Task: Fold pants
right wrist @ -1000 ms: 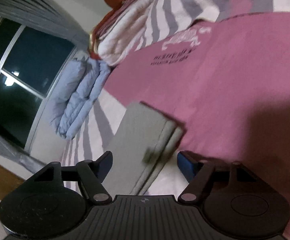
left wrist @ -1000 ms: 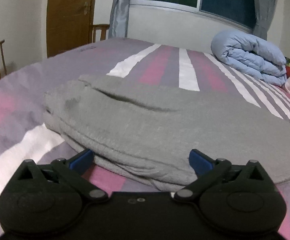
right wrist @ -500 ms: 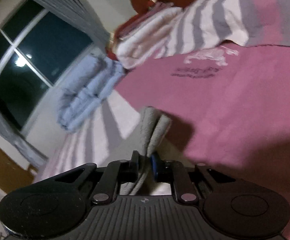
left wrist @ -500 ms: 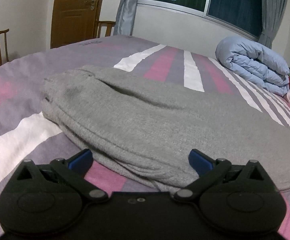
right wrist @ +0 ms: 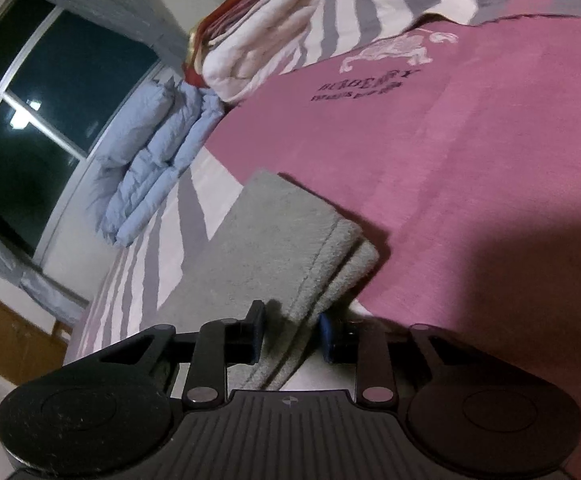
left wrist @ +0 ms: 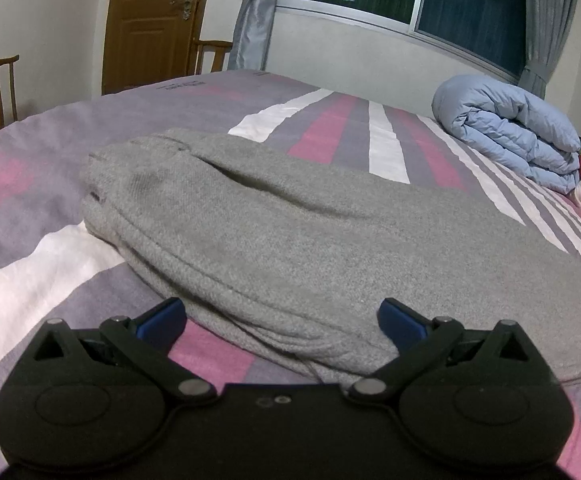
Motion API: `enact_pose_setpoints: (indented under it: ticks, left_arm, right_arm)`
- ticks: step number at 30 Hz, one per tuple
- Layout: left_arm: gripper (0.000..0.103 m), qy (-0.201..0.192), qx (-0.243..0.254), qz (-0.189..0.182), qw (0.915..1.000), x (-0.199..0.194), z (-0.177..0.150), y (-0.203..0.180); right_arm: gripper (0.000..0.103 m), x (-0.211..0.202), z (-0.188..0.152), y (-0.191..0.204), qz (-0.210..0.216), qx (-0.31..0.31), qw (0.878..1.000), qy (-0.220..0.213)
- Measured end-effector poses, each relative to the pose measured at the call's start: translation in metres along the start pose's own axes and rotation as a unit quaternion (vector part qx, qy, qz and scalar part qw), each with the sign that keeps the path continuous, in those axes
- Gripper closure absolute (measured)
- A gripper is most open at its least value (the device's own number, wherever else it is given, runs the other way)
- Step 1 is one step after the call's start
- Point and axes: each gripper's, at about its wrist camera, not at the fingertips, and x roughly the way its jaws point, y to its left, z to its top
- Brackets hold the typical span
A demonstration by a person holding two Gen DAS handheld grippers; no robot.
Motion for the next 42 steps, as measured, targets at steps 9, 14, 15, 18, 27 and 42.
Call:
enact_pose_setpoints:
  ticks: [9,14,15,18,27,42]
  left_arm:
    - [0.006,-0.071,-0.019,0.044,0.9964,-0.028,0.006,0.012]
    - [0.006,-0.1,-0.116,0.071,0.9858,-0.049,0.005,0.051]
    - [0.006,-0.093,-0.136,0.073,0.9836,-0.048,0.003,0.058]
    - [0.006,-0.074,-0.17,0.069,0.9802,-0.044,0.002,0.072]
    - [0.006,-0.072,-0.185,0.062,0.9781,-0.051,-0.002,0.092]
    - [0.006,-0.069,-0.226,0.055,0.97,-0.048,-0.006,0.111]
  right_arm:
    - [0.09,0.001,-0.01,0.048,-0.036,-0.085,0.996,-0.014]
    - [0.091,-0.002,-0.024,0.083,-0.022,-0.084,0.995,-0.04]
    - [0.091,-0.004,-0.029,0.097,-0.011,-0.091,0.995,-0.044]
    - [0.091,-0.003,-0.046,0.143,0.031,-0.113,0.992,-0.049]
    - [0.091,0.036,-0.172,0.284,0.163,-0.214,0.962,0.052]
    - [0.091,0.052,-0.279,0.309,0.211,-0.301,0.923,0.113]
